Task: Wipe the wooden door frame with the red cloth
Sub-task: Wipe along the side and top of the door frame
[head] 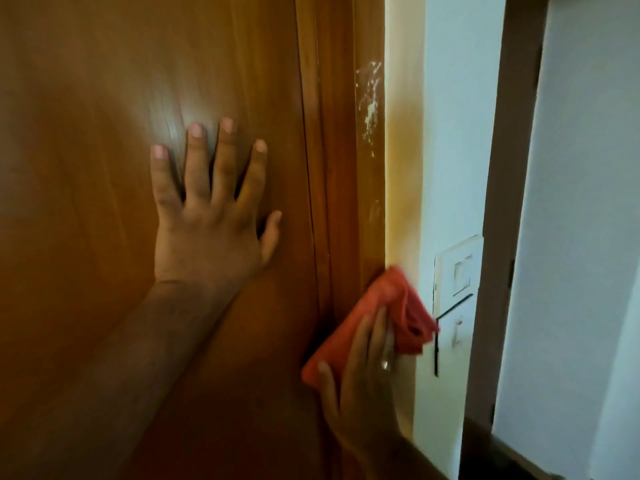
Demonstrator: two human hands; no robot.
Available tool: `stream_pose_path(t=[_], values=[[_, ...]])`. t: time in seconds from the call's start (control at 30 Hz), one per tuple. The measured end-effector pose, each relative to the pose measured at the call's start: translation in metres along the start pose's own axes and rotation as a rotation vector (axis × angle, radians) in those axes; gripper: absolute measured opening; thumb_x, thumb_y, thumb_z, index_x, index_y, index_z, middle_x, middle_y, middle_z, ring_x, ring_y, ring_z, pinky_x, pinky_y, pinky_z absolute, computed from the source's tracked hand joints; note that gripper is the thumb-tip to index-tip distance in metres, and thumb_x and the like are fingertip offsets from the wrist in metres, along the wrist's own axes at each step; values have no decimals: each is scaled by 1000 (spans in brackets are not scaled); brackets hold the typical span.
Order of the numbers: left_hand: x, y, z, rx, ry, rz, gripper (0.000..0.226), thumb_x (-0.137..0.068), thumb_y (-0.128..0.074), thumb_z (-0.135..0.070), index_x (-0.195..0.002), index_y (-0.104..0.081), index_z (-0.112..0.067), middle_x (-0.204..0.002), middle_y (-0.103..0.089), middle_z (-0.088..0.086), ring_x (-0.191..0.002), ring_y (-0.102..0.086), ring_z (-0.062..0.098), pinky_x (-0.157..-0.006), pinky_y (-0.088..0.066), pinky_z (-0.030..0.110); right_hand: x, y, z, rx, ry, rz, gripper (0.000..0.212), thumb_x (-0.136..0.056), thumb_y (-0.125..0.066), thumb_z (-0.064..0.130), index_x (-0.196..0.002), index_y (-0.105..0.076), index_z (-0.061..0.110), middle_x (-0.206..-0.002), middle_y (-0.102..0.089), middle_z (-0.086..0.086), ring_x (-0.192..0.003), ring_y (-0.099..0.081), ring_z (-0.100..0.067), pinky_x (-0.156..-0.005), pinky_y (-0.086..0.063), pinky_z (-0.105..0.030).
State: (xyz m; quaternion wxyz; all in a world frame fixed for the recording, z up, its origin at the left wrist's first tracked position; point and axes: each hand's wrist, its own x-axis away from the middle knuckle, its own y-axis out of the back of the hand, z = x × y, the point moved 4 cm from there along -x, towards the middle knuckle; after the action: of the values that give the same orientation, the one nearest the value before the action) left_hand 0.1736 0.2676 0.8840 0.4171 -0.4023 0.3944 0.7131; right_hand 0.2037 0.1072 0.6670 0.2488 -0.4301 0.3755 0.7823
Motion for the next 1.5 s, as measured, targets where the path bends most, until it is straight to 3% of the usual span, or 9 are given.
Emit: stream_pose_path(t=[0.2,0.43,0.53,0.77,0.93,1.07,1.23,1.33,1.5], values=[[-6,10,1,-31,2,51,83,-93,-30,-63,-160,-10,-18,-167,0,20,-153,2,38,-116,20,56,-175,78,65,-43,31,-164,88,-92,-50,51,-154,-6,7,-161,-20,-20,-145,-27,-39,-109,-33,-52],[-95,66,78,-6,16,-155,84,-94,-23,-66,-158,-17,-13,-165,-11,23,-152,-6,41,-119,6,58,-107,52,45,-5,10,-81,99,-86,-64,42,-153,-1,8,-157,-25,-26,-138,-35,-46,-104,-39,-58],[-129,76,112,-39,15,-168,84,-94,-23,-68,-157,-16,-12,-164,-13,25,-151,-9,42,-119,-1,63,-115,52,44,-34,65,-98,102,-86,-62,43,-155,6,12,-157,-24,-25,-138,-34,-47,-103,-40,-58],[-144,57,134,-113,33,-191,84,-93,-22,-71,-157,-18,-16,-162,-19,24,-149,-16,42,-116,-11,65,-285,122,108,126,196,-344,82,-92,-52,42,-152,-17,-1,-156,-30,-24,-134,-42,-39,-99,-47,-47],[-147,53,141,-126,0,-208,85,-91,-26,-72,-157,-20,-19,-161,-22,22,-148,-20,40,-115,-13,61,-384,162,148,155,224,-331,78,-99,-46,38,-154,-4,2,-163,-9,-19,-147,-22,-35,-113,-34,-48],[-144,59,140,-106,-7,-170,84,-92,-22,-71,-158,-19,-18,-162,-21,23,-149,-18,42,-115,-14,62,-356,150,136,107,257,-287,73,-101,-46,29,-155,-4,2,-164,-6,-19,-148,-17,-37,-116,-27,-49],[-140,70,134,-75,19,-82,84,-93,-16,-69,-158,-21,-15,-163,-20,24,-150,-17,43,-116,-12,64,-230,95,82,133,265,-296,63,-98,-52,25,-146,-31,-9,-152,-33,-30,-136,-38,-40,-108,-34,-49],[-138,73,129,-82,37,-53,84,-93,-16,-67,-157,-22,-13,-163,-20,25,-150,-17,44,-116,-13,65,-200,80,69,159,226,-193,65,-101,-29,40,-138,-42,-12,-144,-43,-33,-127,-48,-52,-100,-37,-60],[-138,71,129,-93,44,-26,83,-94,-15,-66,-158,-22,-13,-163,-20,24,-150,-17,43,-117,-13,65,-281,119,105,122,308,-263,75,-98,-46,34,-152,-12,-5,-160,-15,-26,-145,-23,-44,-112,-33,-58]])
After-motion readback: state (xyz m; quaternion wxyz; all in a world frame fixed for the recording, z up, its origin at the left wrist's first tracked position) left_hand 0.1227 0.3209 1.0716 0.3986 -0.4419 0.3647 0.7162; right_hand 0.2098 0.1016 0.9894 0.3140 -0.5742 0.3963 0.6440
